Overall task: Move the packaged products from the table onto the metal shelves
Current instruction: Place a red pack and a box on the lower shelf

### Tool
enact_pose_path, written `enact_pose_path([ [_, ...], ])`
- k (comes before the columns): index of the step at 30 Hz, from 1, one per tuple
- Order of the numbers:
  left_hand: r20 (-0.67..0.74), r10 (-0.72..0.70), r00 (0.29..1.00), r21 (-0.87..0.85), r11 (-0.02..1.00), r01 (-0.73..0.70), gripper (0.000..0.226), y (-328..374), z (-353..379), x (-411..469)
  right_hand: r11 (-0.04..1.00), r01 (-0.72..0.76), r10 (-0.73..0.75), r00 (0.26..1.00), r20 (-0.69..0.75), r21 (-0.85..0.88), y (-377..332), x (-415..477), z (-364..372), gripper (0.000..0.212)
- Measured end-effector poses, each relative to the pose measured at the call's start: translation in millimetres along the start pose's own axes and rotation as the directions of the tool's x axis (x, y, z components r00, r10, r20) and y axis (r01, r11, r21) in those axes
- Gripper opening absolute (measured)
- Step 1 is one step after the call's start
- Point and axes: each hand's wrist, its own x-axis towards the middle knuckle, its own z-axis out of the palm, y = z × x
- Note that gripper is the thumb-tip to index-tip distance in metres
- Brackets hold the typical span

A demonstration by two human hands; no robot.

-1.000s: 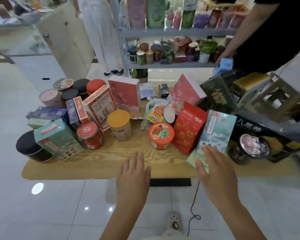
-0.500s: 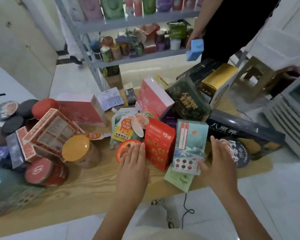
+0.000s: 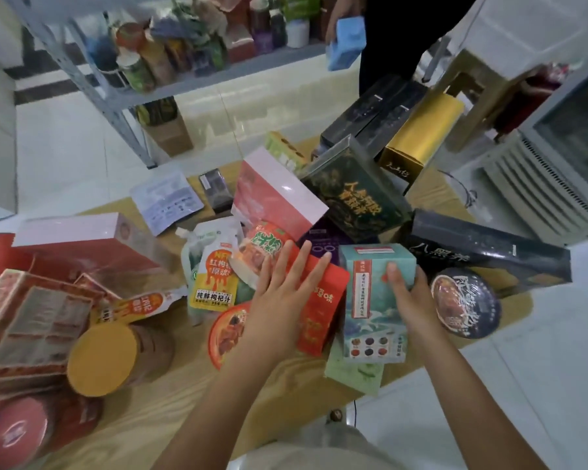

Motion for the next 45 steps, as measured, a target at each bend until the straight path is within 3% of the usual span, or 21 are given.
enact_pose_path([
  [2, 0.028, 0.029, 0.999, -0.003, 1.0, -0.029, 0.099, -4.9, 1.6, 10.6, 1.0, -0.001, 0.002, 0.999, -0.037, 0.029, 1.5, 0.1, 4.8, 0.046],
  [7, -0.08, 0.151, 0.985, 0.042, 0.988, -0.148, 0.067, -16.1, 15.6, 27.1, 0.998, -0.01, 0.013, 0.999, -0.052, 0.062, 3.1, -3.8, 5.7, 0.031],
  [11, -0.045, 0.175, 0.984, 0.073, 0.983, -0.171, 0.053, -11.2, 7.6, 32.3, 0.993, -0.035, 0.037, 0.999, -0.014, 0.111, -3.7, -1.9, -1.1, 0.04],
  [15, -0.016, 0.129, 0.992, 0.08, 0.989, -0.127, 0.049, -7.4, 3.2, 25.8, 0.983, 0.133, -0.131, 0.991, -0.021, 0.124, -3.6, -11.7, -10.1, 0.048],
  [18, -0.118, 0.088, 0.989, 0.077, 0.994, -0.079, 0.046, -2.6, 4.3, 16.4, 0.952, 0.239, -0.239, 0.971, -0.023, 0.189, -8.3, -21.5, -18.0, 0.054],
  [20, -0.193, 0.053, 0.98, 0.079, 0.996, -0.038, 0.048, 5.3, 4.4, 7.8, 0.932, 0.255, -0.26, 0.965, -0.013, 0.256, -15.7, -25.9, -28.4, 0.063],
  [24, -0.386, -0.026, 0.922, 0.081, 0.995, 0.062, 0.051, 34.0, -5.8, -21.3, 0.901, 0.277, -0.317, 0.946, 0.069, 0.335, -24.0, -30.6, -60.3, 0.062],
  [27, -0.556, -0.104, 0.825, 0.049, 0.986, 0.157, 0.059, 62.6, -19.2, -51.6, 0.886, 0.341, -0.406, 0.899, 0.167, 0.315, -32.6, -34.7, -82.8, 0.061],
  [29, -0.617, -0.164, 0.769, 0.038, 0.971, 0.237, 0.052, 80.8, -27.8, -75.6, 0.862, 0.416, -0.485, 0.844, 0.229, 0.29, -36.8, -40.8, -91.7, 0.06],
  [34, -0.661, -0.357, 0.66, -0.03, 0.892, 0.452, 0.046, 103.6, -36.1, -142.7, 0.797, 0.533, -0.604, 0.701, 0.379, 0.284, -42.0, -66.2, -90.8, 0.059],
  [38, -0.674, -0.525, 0.52, -0.177, 0.798, 0.576, 0.039, 124.7, -36.5, -221.2, 0.764, 0.555, -0.634, 0.547, 0.547, 0.33, -41.3, -106.7, -57.6, 0.061],
  [40, -0.615, -0.677, 0.404, -0.304, 0.676, 0.671, 0.044, 139.5, -34.0, -268.8, 0.754, 0.564, -0.626, 0.464, 0.626, 0.337, -34.1, -134.9, -31.3, 0.06],
  [43, -0.51, -0.846, 0.156, -0.461, 0.422, 0.781, 0.045, 165.1, -26.7, -342.1, 0.754, 0.556, -0.579, 0.311, 0.754, 0.35, -13.5, -190.6, 11.0, 0.056],
  [45, -0.42, -0.907, -0.009, -0.569, 0.255, 0.782, 0.039, 184.5, -21.3, -393.2, 0.754, 0.553, -0.53, 0.193, 0.826, 0.355, 5.9, -238.1, 35.3, 0.055],
])
